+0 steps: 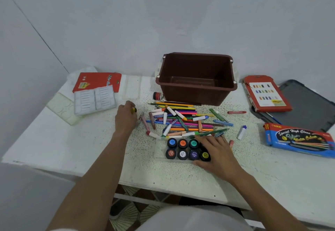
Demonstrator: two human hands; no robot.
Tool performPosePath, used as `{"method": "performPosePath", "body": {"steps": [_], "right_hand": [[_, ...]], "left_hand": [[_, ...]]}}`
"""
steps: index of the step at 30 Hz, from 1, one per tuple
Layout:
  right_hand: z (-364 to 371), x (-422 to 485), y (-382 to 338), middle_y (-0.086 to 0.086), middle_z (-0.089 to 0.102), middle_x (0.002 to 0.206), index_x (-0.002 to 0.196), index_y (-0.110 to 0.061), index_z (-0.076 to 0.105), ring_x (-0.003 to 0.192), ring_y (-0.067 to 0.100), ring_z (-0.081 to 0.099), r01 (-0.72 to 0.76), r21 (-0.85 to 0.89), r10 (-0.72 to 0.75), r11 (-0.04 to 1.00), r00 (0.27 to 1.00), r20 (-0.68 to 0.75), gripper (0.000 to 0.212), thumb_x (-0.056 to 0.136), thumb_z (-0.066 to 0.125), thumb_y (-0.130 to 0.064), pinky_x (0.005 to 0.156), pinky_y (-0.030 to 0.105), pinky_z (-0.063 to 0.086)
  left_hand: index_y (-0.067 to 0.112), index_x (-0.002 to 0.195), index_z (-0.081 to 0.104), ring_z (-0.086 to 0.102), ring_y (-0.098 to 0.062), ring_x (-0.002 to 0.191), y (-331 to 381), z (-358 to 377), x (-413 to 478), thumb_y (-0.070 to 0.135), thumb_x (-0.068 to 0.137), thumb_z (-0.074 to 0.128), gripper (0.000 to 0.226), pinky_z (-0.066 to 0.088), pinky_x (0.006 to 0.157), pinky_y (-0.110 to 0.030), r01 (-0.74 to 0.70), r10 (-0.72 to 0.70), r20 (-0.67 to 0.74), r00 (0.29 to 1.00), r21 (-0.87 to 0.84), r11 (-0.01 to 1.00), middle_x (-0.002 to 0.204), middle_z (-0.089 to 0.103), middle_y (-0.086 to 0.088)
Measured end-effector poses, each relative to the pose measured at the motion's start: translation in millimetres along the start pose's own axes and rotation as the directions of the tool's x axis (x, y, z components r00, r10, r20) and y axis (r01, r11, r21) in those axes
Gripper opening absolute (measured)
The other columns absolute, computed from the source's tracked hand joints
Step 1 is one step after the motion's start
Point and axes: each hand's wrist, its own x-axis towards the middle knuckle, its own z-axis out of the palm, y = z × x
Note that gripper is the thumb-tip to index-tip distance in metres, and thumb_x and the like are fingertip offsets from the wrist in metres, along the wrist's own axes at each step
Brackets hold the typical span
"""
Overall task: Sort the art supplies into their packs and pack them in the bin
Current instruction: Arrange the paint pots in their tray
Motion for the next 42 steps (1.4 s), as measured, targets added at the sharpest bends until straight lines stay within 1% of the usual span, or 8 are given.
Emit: {"method": "performPosePath", "body": {"steps": [4, 8, 13, 16, 19, 27, 37, 42], "right_hand": [[1, 0, 1, -0.004, 0.057, 0.128, 0.144, -0.026, 0.044, 0.107, 0.021, 0.047, 0.013, -0.010, -0.013, 1.000, 1.000, -0.011, 0.083, 0.075, 0.070, -0.062, 0.089, 0.033, 0.038], [1, 0, 1, -0.003, 0.057, 0.128, 0.144, -0.025, 0.044, 0.106, 0.022, 0.047, 0.022, -0.006, -0.022, 1.000, 1.000, -0.010, 0.083, 0.075, 0.070, -0.062, 0.087, 0.032, 0.036], [2, 0, 2, -0.004, 0.056, 0.127, 0.144, -0.025, 0.044, 0.106, 0.020, 0.045, 0.021, 0.009, -0.021, 1.000, 1.000, -0.010, 0.082, 0.076, 0.069, -0.062, 0.087, 0.031, 0.035], [3, -1, 3, -0.004, 0.055, 0.129, 0.143, -0.025, 0.045, 0.108, 0.020, 0.046, 0.019, 0.025, -0.019, 1.000, 1.000, -0.012, 0.081, 0.075, 0.068, -0.063, 0.090, 0.035, 0.039], [4, -1, 3, -0.004, 0.056, 0.128, 0.142, -0.025, 0.046, 0.107, 0.021, 0.046, 0.021, 0.023, -0.020, 1.000, 1.000, -0.021, 0.080, 0.074, 0.070, -0.062, 0.089, 0.036, 0.041], [5, -1, 3, -0.004, 0.057, 0.127, 0.142, -0.024, 0.047, 0.105, 0.019, 0.045, 0.032, 0.023, -0.031, 0.999, 0.999, -0.034, 0.081, 0.074, 0.073, -0.060, 0.088, 0.035, 0.040], [5, -1, 3, -0.003, 0.057, 0.127, 0.142, -0.024, 0.047, 0.106, 0.020, 0.046, 0.025, 0.009, -0.025, 1.000, 0.999, -0.046, 0.081, 0.073, 0.073, -0.060, 0.087, 0.035, 0.040], [5, -2, 3, -0.004, 0.055, 0.130, 0.143, -0.025, 0.045, 0.109, 0.018, 0.043, 0.020, 0.012, -0.019, 1.000, 0.999, -0.034, 0.082, 0.074, 0.072, -0.061, 0.091, 0.032, 0.037]], "left_hand": [[0.017, 0.103, 0.049, 0.054, -0.023, 0.088, 14, -4, -19, 0.009, 0.083, 0.067, 0.028, 0.038, 0.071, -0.029, -0.046, 0.044, -0.016, 0.999, -0.156, 0.987, 0.100, 0.052, -0.006], [0.025, 0.123, 0.056, 0.052, -0.021, 0.093, 28, -5, -45, 0.016, 0.082, 0.069, 0.044, 0.039, 0.077, -0.030, -0.195, 0.214, 0.099, 0.972, -0.173, 0.965, 0.101, 0.053, -0.006], [0.024, 0.113, 0.063, 0.054, -0.012, 0.102, 32, -13, -82, 0.017, 0.085, 0.071, 0.030, 0.042, 0.084, -0.016, -0.312, 0.377, 0.221, 0.899, -0.281, 0.908, 0.111, 0.058, -0.001], [0.023, 0.102, 0.062, 0.062, -0.003, 0.094, 26, -18, -95, 0.018, 0.081, 0.077, 0.026, 0.051, 0.087, -0.018, -0.287, 0.388, 0.266, 0.882, -0.351, 0.892, 0.105, 0.064, 0.008], [0.024, 0.098, 0.062, 0.060, 0.003, 0.097, 18, -19, -103, 0.022, 0.078, 0.080, 0.027, 0.042, 0.083, -0.009, -0.291, 0.381, 0.284, 0.880, -0.312, 0.904, 0.103, 0.066, 0.014], [0.026, 0.096, 0.059, 0.059, -0.006, 0.094, 10, -1, -113, 0.020, 0.079, 0.078, 0.027, 0.052, 0.085, -0.032, -0.385, 0.438, 0.304, 0.846, -0.220, 0.896, 0.106, 0.064, 0.007], [0.021, 0.097, 0.060, 0.052, -0.012, 0.100, -2, 9, -114, 0.025, 0.077, 0.079, 0.028, 0.047, 0.086, -0.026, -0.551, 0.562, 0.200, 0.803, -0.111, 0.827, 0.107, 0.058, 0.007], [0.023, 0.094, 0.063, 0.055, -0.007, 0.097, 3, 5, -100, 0.042, 0.087, 0.063, 0.020, 0.045, 0.081, -0.020, -0.449, 0.492, 0.197, 0.848, -0.227, 0.864, 0.101, 0.058, 0.010]]}}
